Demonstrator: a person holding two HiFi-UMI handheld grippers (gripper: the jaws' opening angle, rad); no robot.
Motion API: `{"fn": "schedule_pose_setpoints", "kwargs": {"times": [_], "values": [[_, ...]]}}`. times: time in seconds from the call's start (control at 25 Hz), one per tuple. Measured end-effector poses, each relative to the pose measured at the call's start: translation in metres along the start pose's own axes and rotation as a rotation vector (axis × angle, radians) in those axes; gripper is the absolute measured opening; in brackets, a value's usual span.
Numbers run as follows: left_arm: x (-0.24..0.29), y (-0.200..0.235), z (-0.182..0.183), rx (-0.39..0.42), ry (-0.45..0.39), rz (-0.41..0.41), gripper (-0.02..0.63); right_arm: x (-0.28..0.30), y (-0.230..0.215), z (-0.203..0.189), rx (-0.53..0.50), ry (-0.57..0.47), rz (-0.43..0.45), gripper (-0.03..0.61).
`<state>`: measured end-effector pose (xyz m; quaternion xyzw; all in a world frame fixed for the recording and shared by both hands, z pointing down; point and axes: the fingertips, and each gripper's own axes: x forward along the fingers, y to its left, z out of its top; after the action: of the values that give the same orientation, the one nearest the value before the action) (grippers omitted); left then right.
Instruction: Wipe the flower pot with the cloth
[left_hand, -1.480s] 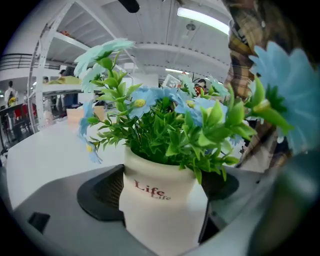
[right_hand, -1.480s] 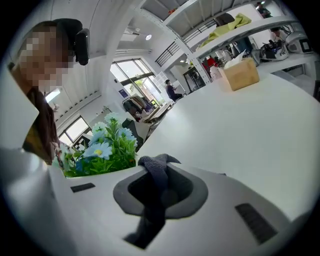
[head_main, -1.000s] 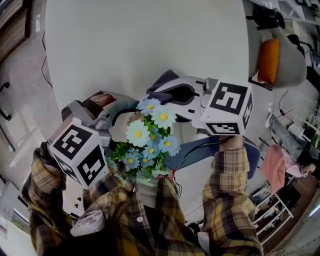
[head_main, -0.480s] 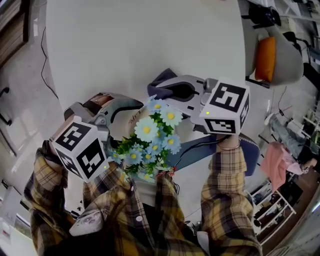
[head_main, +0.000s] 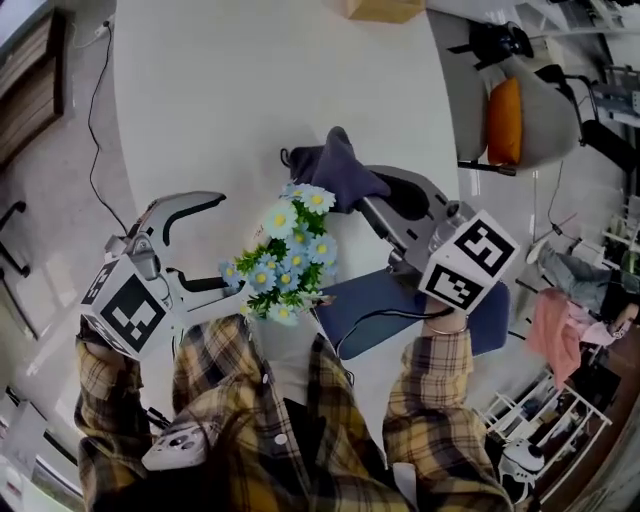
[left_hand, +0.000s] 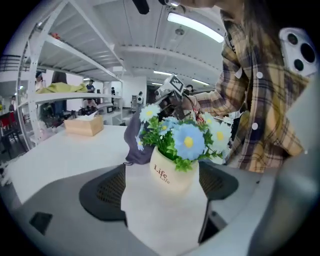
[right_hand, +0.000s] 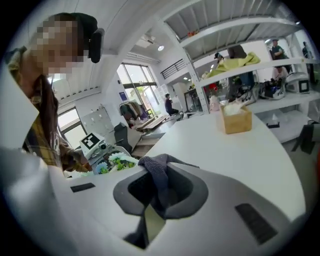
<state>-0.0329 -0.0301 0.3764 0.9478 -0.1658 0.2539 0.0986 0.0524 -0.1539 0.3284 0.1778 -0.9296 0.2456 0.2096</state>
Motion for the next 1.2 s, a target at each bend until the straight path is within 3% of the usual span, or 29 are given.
{"fn": "schedule_pose_setpoints", "kwargs": {"times": [0.12, 0.32, 0.48, 0.68, 0.88, 1.2], "values": [[-0.021, 0.001, 0.025, -0.004, -0.051, 0.069, 0.463, -0.026, 0.013, 0.024, -0.013, -0.098, -0.066, 0.015], [-0.054, -0.016, 0.078, -0.036, -0.209, 0.146, 0.282, -0.072, 0.056, 0.058, -0.092, -0.206, -0.146, 0.015], [-0.069, -0.029, 0.119, -0.179, -0.324, 0.218, 0.185, -0.106, 0.095, 0.079, -0.161, -0.284, -0.173, 0.015], [-0.073, -0.042, 0.189, -0.179, -0.472, 0.307, 0.029, -0.143, 0.132, 0.094, -0.228, -0.355, -0.223, 0.015], [-0.087, -0.051, 0.220, -0.224, -0.504, 0.380, 0.012, -0.157, 0.158, 0.091, -0.229, -0.390, -0.248, 0.015], [-0.090, -0.067, 0.254, -0.179, -0.546, 0.351, 0.009, -0.185, 0.167, 0.094, -0.181, -0.461, -0.270, 0.015]]}}
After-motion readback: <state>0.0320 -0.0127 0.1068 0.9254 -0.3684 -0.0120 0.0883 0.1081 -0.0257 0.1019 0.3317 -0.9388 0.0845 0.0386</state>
